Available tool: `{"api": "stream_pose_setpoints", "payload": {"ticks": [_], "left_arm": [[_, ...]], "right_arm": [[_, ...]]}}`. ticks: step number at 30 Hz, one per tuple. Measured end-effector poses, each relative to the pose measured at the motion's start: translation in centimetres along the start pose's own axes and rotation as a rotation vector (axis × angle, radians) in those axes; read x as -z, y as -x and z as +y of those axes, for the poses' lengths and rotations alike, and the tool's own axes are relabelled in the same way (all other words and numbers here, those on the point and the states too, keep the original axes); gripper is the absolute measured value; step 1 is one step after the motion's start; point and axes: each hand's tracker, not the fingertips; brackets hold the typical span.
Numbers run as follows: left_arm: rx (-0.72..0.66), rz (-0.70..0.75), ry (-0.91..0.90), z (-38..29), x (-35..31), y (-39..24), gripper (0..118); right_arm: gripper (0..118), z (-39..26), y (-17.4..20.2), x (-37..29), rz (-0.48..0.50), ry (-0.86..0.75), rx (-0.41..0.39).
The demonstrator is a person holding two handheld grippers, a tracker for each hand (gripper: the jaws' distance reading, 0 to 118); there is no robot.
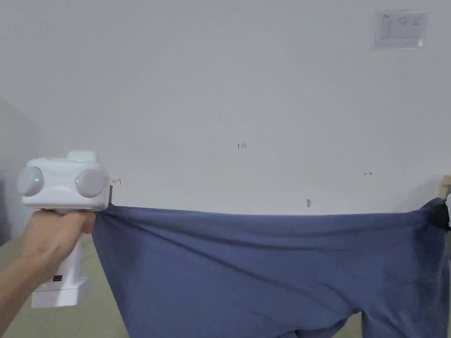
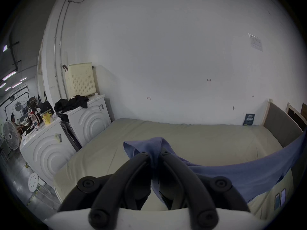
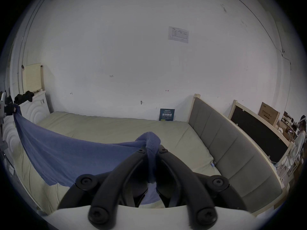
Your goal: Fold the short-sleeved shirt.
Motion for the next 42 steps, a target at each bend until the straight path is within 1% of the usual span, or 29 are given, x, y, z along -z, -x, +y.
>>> {"api": "stream_pose_setpoints", "payload": {"ticks": [4,7,10,13,16,18,21,22,25,27,29,31,34,35,36,37,38,39,40,41,42], "left_arm": [[0.013,0.017,0.004,2.0,4.0,-1.4,3],[0.033,0.059,-0.011,2.8,7.2,-2.8,3],[0.007,0.055,-0.006,3.0,10.0,-3.6,3],[-0.005,0.061,-0.008,2.1,12.9,-4.3,3],[0.004,0.059,0.007,0.5,16.0,-5.3,3],[0.005,0.057,0.043,-1.3,17.5,-5.9,3],[0.035,0.035,0.108,-5.6,19.5,-6.4,3],[0.048,0.032,0.142,-7.2,20.1,-6.5,3],[0.049,-0.006,0.213,-12.4,20.7,-5.7,3],[0.045,-0.025,0.258,-15.6,19.6,-5.1,3],[0.045,-0.032,0.282,-18.7,18.4,-4.2,3],[0.019,-0.074,0.327,-21.3,18.3,-2.8,3],[0.032,-0.085,0.356,-24.8,15.4,-1.1,3],[0.021,-0.096,0.367,-25.9,14.3,-0.4,3],[0.024,-0.101,0.383,-26.8,13.3,0.2,3],[0.008,-0.110,0.392,-27.9,12.2,1.0,3],[0.006,-0.114,0.405,-29.1,10.8,1.6,3],[0.026,-0.118,0.426,-30.2,9.5,1.9,3],[0.038,-0.116,0.431,-31.5,8.3,2.4,3],[0.062,-0.116,0.440,-32.5,7.2,3.0,3],[0.060,-0.114,0.439,-33.3,5.1,3.1,3]], "right_arm": [[10,2.2,0.1,4.7,-0.016,-0.004,0.002],[10,3.5,0.5,8.0,-0.021,-0.004,0.009],[10,4.3,1.2,11.0,-0.037,-0.002,-0.012],[10,4.2,1.6,14.2,-0.044,-0.003,-0.013],[10,3.1,2.1,17.4,-0.059,0.004,-0.002],[10,1.6,2.5,19.3,-0.073,0.019,0.021],[10,-2.5,3.0,21.2,-0.090,0.061,0.043],[10,-4.3,2.9,21.7,-0.080,0.088,0.045],[10,-10.0,3.1,21.1,-0.075,0.172,0.031],[10,-13.8,3.0,20.2,-0.068,0.206,0.043],[10,-17.4,2.7,18.3,-0.055,0.242,0.084],[10,-20.5,2.5,15.6,-0.044,0.253,0.099],[10,-24.9,1.9,11.1,-0.034,0.295,0.100],[10,-26.2,1.1,10.2,-0.024,0.307,0.120],[10,-27.4,0.8,8.7,-0.009,0.336,0.112],[10,-29.1,0.6,6.7,-0.004,0.319,0.144],[10,-30.5,0.5,5.4,-0.005,0.357,0.137],[10,-31.8,0.6,3.7,-0.018,0.380,0.134],[10,-33.3,0.4,2.1,-0.018,0.387,0.142],[10,-34.6,0.2,0.4,-0.007,0.412,0.131],[10,-35.8,0.0,-1.0,-0.009,0.406,0.146]]}}
